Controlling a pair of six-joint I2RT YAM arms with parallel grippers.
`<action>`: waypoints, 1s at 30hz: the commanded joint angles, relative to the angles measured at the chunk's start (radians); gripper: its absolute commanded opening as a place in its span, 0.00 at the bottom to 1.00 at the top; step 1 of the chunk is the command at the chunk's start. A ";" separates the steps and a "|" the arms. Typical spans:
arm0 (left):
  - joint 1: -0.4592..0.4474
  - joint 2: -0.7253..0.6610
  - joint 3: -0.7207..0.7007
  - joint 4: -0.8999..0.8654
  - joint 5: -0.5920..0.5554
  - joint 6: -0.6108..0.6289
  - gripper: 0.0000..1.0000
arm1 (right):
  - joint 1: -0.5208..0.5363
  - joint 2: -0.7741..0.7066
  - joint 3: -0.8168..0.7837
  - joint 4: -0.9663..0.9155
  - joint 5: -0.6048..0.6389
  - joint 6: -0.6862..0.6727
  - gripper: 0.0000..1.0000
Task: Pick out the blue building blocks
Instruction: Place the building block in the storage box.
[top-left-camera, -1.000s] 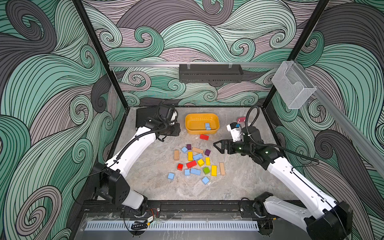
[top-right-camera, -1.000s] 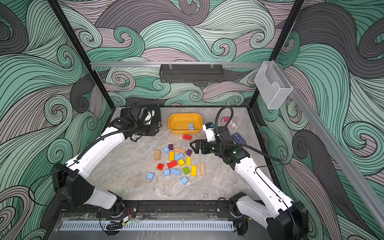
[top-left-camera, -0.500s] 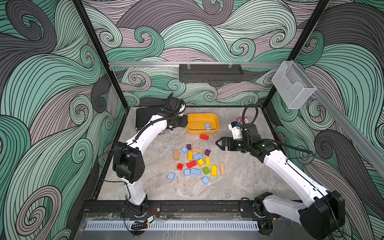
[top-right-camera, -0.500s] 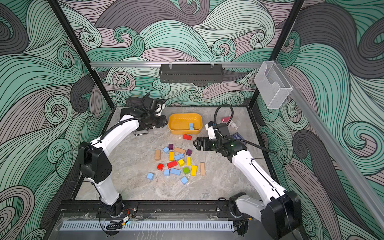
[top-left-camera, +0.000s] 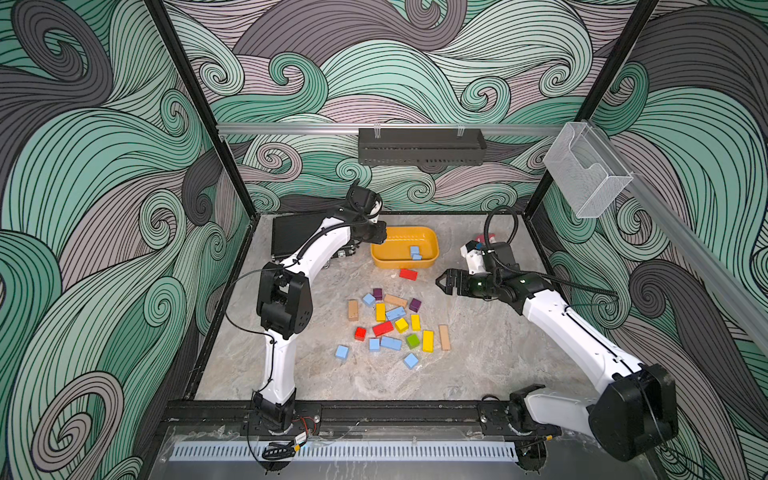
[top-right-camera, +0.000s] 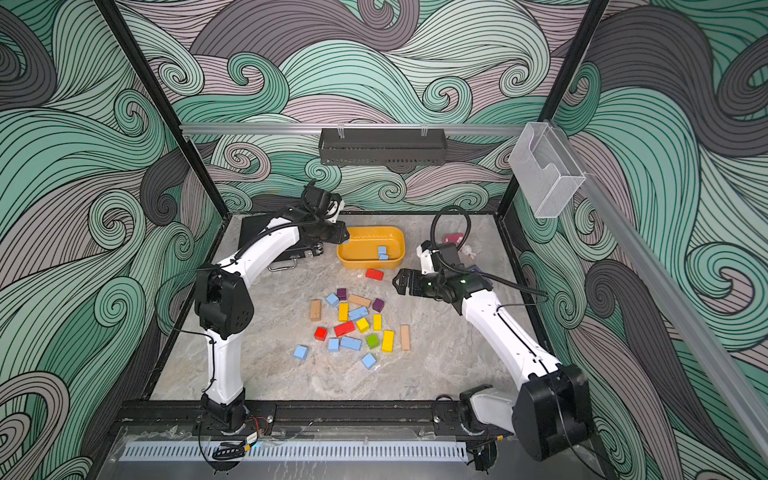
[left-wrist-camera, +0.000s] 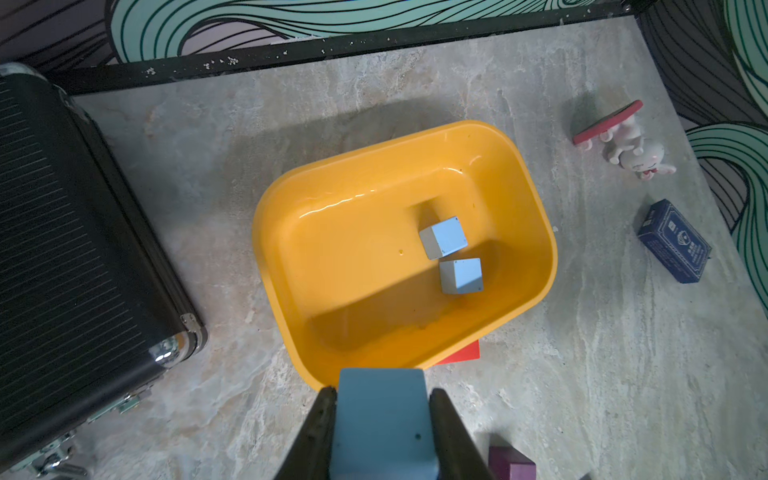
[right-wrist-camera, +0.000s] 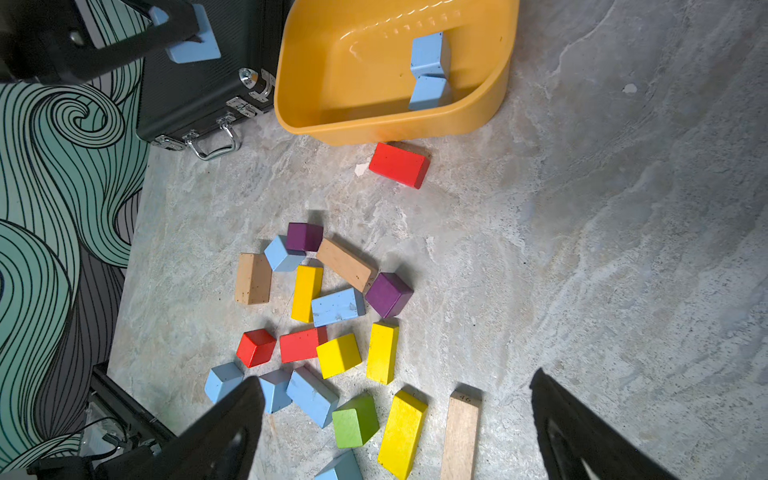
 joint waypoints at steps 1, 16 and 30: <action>-0.011 0.057 0.068 0.013 0.019 0.009 0.00 | -0.013 0.012 0.023 0.004 -0.013 -0.020 1.00; -0.019 0.326 0.269 0.012 0.027 0.033 0.00 | -0.038 0.044 0.004 0.099 -0.031 -0.037 1.00; -0.022 0.407 0.309 0.000 0.006 0.039 0.17 | -0.039 0.088 0.022 0.112 -0.023 -0.087 1.00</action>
